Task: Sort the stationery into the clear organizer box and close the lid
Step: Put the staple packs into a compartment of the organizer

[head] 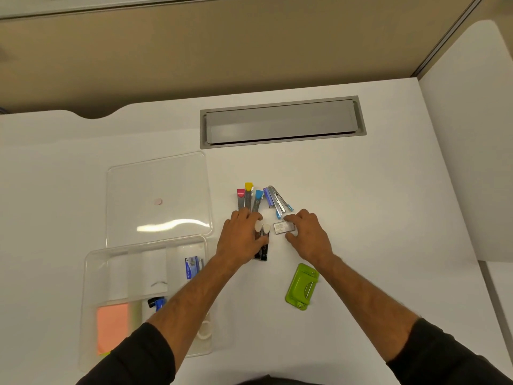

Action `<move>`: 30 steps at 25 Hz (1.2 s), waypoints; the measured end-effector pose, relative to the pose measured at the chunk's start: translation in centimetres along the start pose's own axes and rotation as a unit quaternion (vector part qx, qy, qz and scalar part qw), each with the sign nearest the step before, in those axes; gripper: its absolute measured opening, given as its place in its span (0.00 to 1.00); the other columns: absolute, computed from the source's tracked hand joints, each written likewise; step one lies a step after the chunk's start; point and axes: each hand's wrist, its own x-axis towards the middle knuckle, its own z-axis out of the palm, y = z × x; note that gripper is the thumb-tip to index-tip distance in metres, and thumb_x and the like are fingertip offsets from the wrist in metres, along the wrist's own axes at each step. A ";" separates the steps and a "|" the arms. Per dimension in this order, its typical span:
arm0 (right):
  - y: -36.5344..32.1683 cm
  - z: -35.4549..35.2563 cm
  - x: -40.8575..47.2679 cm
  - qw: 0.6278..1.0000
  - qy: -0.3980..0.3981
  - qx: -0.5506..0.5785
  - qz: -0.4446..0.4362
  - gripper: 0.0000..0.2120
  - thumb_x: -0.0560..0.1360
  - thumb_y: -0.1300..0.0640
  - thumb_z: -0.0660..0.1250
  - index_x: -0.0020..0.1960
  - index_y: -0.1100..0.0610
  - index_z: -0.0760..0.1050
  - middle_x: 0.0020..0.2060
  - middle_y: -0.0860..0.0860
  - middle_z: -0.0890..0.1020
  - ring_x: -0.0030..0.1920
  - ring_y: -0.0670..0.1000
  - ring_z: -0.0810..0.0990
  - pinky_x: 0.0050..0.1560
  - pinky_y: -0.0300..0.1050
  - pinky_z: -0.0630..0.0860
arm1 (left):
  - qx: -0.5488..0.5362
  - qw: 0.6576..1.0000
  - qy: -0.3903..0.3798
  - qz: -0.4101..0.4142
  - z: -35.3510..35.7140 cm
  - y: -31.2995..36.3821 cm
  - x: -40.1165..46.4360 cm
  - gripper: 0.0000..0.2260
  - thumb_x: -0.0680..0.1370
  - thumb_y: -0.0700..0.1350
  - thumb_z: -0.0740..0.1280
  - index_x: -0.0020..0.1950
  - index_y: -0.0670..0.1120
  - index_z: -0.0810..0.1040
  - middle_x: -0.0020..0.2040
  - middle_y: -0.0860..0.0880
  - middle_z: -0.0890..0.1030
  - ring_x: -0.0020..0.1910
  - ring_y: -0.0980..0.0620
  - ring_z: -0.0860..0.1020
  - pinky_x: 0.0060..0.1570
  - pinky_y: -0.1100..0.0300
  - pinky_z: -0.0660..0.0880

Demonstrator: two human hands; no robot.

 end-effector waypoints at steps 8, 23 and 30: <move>0.5 0.3 -1.1 0.999 0.003 -0.027 0.018 0.15 0.75 0.54 0.68 0.61 0.53 0.75 0.53 0.50 0.73 0.55 0.51 0.71 0.45 0.49 0.77 | -0.016 0.998 0.062 0.010 -1.5 0.5 2.9 0.21 0.78 0.53 0.67 0.70 0.49 0.72 0.62 0.47 0.74 0.60 0.47 0.70 0.56 0.54 0.71; 1.4 -1.0 -2.7 0.996 0.061 0.059 0.027 0.12 0.73 0.53 0.69 0.56 0.52 0.76 0.49 0.48 0.76 0.52 0.50 0.72 0.45 0.49 0.77 | 0.029 0.997 0.054 0.047 -2.8 1.9 7.3 0.28 0.75 0.51 0.71 0.73 0.50 0.67 0.64 0.50 0.75 0.63 0.48 0.69 0.60 0.52 0.64; -1.1 -1.3 -4.3 0.992 0.083 0.097 0.009 0.19 0.72 0.53 0.70 0.62 0.50 0.74 0.48 0.46 0.76 0.50 0.47 0.73 0.49 0.48 0.77 | -0.073 0.988 0.126 0.044 -2.9 2.3 -1.0 0.25 0.74 0.49 0.71 0.70 0.48 0.72 0.65 0.47 0.74 0.61 0.46 0.70 0.60 0.52 0.70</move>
